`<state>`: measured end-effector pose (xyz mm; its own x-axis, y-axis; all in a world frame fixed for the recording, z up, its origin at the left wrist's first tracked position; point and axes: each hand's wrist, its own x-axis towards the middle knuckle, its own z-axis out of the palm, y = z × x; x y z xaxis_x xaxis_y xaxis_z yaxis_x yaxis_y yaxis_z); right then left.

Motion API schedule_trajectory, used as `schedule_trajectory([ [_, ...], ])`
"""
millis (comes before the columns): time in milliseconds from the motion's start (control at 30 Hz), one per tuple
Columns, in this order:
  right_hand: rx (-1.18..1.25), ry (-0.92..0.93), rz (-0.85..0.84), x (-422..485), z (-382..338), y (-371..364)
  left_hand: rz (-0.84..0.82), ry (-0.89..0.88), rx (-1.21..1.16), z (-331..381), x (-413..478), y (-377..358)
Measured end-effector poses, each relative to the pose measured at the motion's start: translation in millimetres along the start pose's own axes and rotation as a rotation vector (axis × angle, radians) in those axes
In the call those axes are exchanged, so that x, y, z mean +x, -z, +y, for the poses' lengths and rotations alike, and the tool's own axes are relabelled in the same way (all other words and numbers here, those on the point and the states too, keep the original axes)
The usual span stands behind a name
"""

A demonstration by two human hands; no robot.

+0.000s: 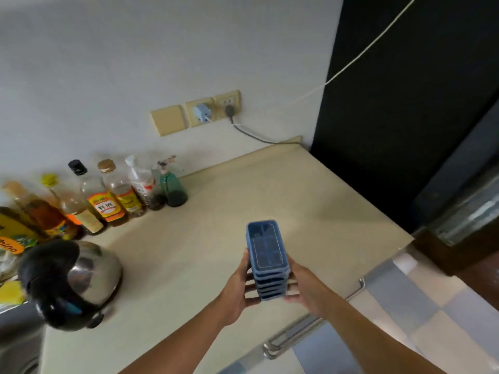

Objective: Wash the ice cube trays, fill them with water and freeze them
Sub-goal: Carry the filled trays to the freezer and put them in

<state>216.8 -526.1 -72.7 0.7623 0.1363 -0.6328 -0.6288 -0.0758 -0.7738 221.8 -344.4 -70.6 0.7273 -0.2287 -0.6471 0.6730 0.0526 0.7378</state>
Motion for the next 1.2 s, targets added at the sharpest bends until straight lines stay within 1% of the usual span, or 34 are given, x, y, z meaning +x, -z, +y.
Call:
schedule_trajectory([
  [233,0.005,0.044,0.035,-9.4,-29.6,160.9,-0.013,-0.033,-0.034,29.0,60.7,-152.5],
  [333,0.002,0.040,0.028,-6.0,-36.3,213.2,-0.012,-0.021,-0.034,38.5,83.3,-199.2],
  [467,0.063,0.037,0.036,7.5,-39.4,265.7,-0.022,-0.016,-0.007,51.7,114.1,-241.5],
  [633,0.093,0.041,0.016,33.5,-50.1,305.0,-0.009,-0.002,0.006,68.4,156.2,-269.3],
  [867,0.088,0.032,-0.001,78.9,-52.8,335.8,0.002,0.027,0.022,81.4,212.1,-280.8],
  [1067,0.082,-0.003,-0.082,98.4,-43.9,351.7,-0.033,0.044,-0.021,73.8,221.9,-275.7],
  [1133,0.062,0.003,-0.111,97.2,-41.7,354.1,0.015,0.033,-0.047,67.9,220.4,-278.0],
  [1200,0.042,0.011,-0.124,91.5,-37.2,360.2,0.103,0.000,-0.078,60.9,216.8,-286.3],
])
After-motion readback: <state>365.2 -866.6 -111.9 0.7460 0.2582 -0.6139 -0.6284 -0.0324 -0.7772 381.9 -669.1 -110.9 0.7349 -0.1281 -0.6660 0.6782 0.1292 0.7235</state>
